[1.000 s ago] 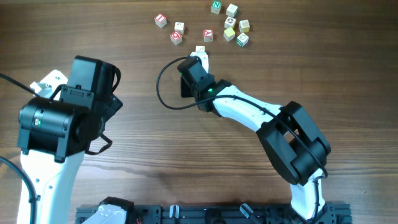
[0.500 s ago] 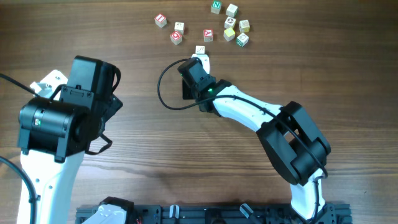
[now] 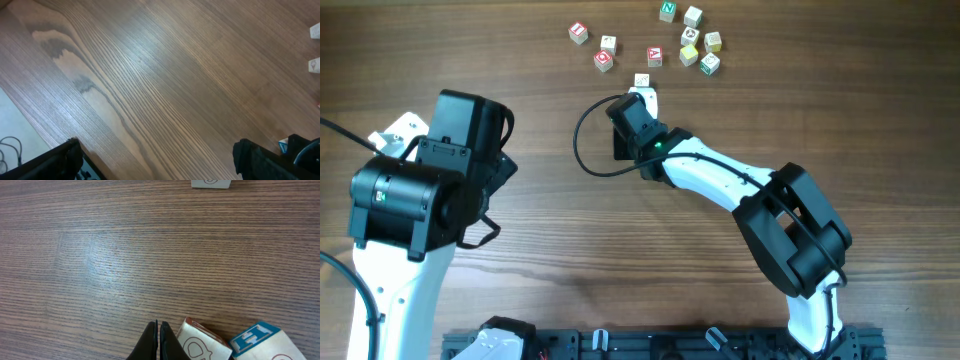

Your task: Form a circle

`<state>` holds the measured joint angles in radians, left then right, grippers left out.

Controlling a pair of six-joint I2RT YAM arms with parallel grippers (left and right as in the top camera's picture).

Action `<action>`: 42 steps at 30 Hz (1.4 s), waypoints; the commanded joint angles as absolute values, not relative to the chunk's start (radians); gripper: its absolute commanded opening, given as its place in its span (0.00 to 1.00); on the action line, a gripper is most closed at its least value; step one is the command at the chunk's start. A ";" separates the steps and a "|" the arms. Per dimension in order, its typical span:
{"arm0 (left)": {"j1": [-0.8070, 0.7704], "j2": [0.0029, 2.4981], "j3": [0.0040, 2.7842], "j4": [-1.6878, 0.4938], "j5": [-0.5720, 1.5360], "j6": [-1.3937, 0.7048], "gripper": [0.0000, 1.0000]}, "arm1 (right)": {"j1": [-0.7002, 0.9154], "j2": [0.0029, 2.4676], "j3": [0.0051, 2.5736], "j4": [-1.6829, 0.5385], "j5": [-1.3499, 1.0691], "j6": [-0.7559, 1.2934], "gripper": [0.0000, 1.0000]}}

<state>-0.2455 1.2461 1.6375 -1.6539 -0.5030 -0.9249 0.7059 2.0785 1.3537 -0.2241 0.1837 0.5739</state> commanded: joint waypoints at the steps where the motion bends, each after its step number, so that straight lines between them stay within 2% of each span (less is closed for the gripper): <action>1: -0.237 1.240 1.640 -1.654 -0.506 -0.923 1.00 | 0.707 2.101 1.373 -0.230 0.203 0.580 0.05; 13: -0.237 1.240 1.640 -1.654 -0.506 -0.923 1.00 | 0.707 2.100 1.375 -0.222 0.202 0.585 0.05; 19: -0.237 1.240 1.640 -1.654 -0.506 -0.923 1.00 | 0.707 2.096 1.450 -0.207 0.206 0.523 0.04; 25: -0.237 1.240 1.640 -1.654 -0.506 -0.923 1.00 | 0.686 2.096 1.494 -0.303 0.353 0.550 0.05; 32: -0.237 1.240 1.640 -1.654 -0.506 -0.923 1.00 | 0.649 2.097 1.494 -0.383 0.337 0.605 0.04; 42: -0.237 1.240 1.640 -1.654 -0.506 -0.923 1.00 | 0.649 2.106 1.480 -0.387 0.298 0.612 0.05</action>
